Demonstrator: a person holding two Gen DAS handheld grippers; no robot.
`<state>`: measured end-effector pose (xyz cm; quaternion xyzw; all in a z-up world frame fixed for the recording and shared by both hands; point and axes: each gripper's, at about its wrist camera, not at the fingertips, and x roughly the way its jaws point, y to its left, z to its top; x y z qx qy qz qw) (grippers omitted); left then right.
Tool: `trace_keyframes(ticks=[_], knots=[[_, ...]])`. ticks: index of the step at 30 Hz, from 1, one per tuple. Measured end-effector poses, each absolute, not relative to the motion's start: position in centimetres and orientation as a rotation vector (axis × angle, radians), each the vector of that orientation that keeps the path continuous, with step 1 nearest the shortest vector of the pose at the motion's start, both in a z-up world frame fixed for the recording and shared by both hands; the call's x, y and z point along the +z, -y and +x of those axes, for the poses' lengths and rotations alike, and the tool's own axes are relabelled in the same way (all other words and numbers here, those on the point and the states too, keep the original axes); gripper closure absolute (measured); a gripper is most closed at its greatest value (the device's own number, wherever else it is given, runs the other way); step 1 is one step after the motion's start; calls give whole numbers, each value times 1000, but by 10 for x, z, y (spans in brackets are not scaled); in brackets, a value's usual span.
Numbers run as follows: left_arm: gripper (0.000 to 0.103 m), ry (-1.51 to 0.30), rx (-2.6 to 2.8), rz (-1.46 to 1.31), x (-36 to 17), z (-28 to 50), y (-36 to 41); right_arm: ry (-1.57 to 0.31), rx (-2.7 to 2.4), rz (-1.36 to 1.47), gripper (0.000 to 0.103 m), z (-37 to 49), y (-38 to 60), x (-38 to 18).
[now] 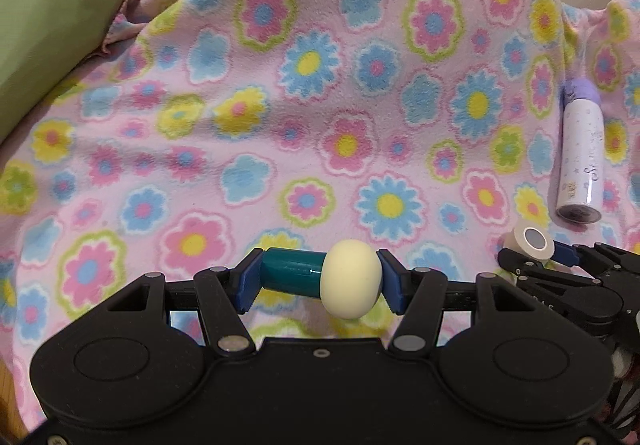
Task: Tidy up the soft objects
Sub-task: 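Carry the ball stick and beige tape roll back over the basket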
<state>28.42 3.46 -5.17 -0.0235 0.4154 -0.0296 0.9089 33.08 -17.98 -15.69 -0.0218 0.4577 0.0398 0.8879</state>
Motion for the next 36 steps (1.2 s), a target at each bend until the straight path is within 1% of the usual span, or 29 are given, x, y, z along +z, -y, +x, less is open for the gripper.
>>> trace_keyframes(ticks=[3,8,12,21,27,36], knots=[[47,-851,-70,-61,-46,276,-37,-952,70,-64,56,323,182,-144],[47,-830,-80,-89,-33,262,-39,-929,64,112,56,313,204,-110],[47,-803,-85,-88,-18,247,-37,-868,67,179,56,299,211,-73],[47,-735,-133,-77,11,201,-32,-742,106,183,56,240,208,-8],[47,-713,-159,-53,22,161,-24,-716,120,182,56,194,205,19],[47,-764,-186,-55,18,105,-14,-748,150,185,56,117,200,36]])
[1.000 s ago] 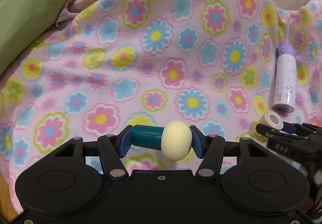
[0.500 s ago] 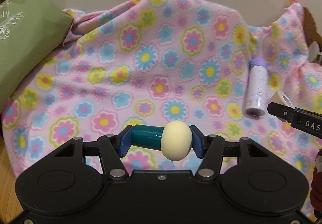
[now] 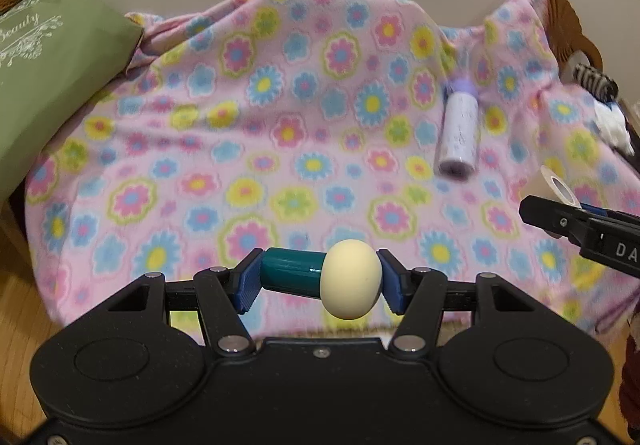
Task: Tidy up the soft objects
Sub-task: 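Carry the ball stick and beige tape roll back over the basket, then lower the ball stick and tape roll into the basket and open both tools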
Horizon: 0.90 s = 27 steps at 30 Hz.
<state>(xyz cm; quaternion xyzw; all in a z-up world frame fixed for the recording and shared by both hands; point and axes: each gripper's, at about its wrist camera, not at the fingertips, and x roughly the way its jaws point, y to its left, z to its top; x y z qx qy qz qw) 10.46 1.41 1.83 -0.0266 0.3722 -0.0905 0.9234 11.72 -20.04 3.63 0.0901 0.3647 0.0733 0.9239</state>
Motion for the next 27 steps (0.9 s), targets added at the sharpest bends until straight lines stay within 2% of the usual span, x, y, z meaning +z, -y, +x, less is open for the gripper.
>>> trace_keyframes(ticks=[15,27], knots=[[47,-816,-151,-73,2,34,-9,-854,178,176,56,12,185,30],[47,-847,-114,-52,-13,18,-5,-932,173,131,55,-10,174,18]])
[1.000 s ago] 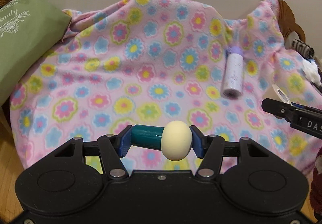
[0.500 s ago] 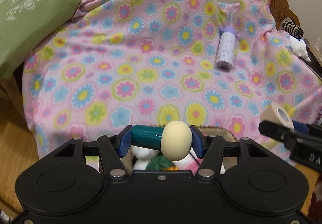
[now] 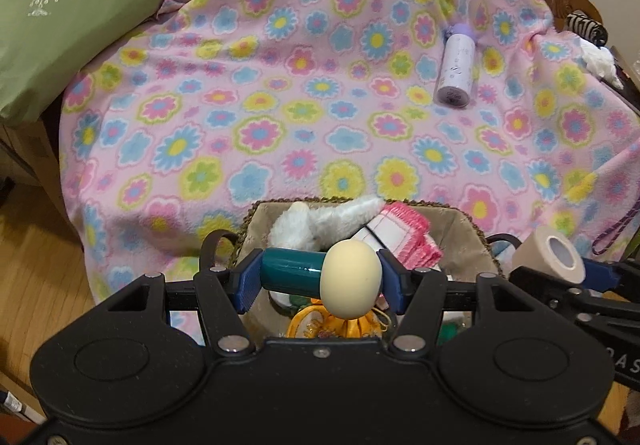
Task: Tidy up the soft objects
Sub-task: 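Lower the ball stick and tape roll into the basket and open both tools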
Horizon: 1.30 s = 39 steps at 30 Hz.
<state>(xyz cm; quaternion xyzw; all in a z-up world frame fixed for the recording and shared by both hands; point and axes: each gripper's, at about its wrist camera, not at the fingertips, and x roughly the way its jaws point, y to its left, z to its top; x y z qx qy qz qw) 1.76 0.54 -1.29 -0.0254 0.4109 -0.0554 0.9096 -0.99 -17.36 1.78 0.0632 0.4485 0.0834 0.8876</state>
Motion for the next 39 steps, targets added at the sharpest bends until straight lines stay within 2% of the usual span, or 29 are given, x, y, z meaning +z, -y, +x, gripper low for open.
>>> trace_keyframes(ticks=[28,32,39], knots=[[46,-922,-89,-71,-29,34,-10,-987,244,60,55,0,161,10],[39,-919,-86,-72,-29,34,-11,-983,240,62,55,0,161,11],[39,-924,-87,-67,-28,33,-12,-978,235,51,53,-2,160,12]])
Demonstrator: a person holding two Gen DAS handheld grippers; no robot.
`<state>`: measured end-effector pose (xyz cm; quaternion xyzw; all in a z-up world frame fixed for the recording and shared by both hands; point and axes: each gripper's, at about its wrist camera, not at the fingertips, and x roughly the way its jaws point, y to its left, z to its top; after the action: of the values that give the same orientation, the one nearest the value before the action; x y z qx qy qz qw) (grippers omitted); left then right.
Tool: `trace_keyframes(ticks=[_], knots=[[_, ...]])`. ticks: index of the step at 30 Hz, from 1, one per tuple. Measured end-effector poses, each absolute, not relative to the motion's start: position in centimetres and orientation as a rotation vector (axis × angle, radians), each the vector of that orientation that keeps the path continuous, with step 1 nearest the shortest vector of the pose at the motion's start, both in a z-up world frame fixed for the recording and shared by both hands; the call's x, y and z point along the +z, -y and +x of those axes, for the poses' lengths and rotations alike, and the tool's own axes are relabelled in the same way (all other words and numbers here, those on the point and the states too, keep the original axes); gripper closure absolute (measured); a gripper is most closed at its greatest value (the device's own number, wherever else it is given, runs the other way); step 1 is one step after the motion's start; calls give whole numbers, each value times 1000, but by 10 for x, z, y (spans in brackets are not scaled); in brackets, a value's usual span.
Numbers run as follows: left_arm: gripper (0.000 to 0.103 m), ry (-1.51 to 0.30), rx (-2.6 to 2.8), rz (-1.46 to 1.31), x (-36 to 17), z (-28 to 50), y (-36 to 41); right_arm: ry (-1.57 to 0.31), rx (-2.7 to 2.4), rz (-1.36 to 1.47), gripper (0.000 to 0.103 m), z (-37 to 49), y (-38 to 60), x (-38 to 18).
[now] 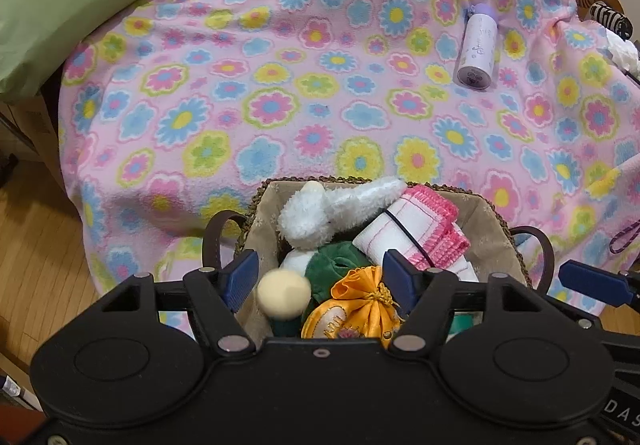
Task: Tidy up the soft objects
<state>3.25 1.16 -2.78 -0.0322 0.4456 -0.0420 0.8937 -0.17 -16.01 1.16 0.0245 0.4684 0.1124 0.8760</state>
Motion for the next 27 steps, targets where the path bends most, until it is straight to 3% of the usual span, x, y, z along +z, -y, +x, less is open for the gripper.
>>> trace_keyframes(ticks=[5,10,14,17,19,27], knots=[[29,-912,-81,-55,-26,29,-11,-976,209,44,44,-2,162,13],[27,-907,-73,-31,-22,25,-8,-984,162,49,28,-2,166,12],[17,-915,-76,-22,-22,23,-7,-1000,120,63,17,-2,170,11],[16,-907,-82,-14,-20,19,-6,-1004,96,82,10,-2,172,11],[13,-907,-87,-11,-18,18,-5,-1008,81,96,0,-1,172,12],[5,-908,-99,-19,-15,12,-4,-1062,24,135,0,7,175,13]])
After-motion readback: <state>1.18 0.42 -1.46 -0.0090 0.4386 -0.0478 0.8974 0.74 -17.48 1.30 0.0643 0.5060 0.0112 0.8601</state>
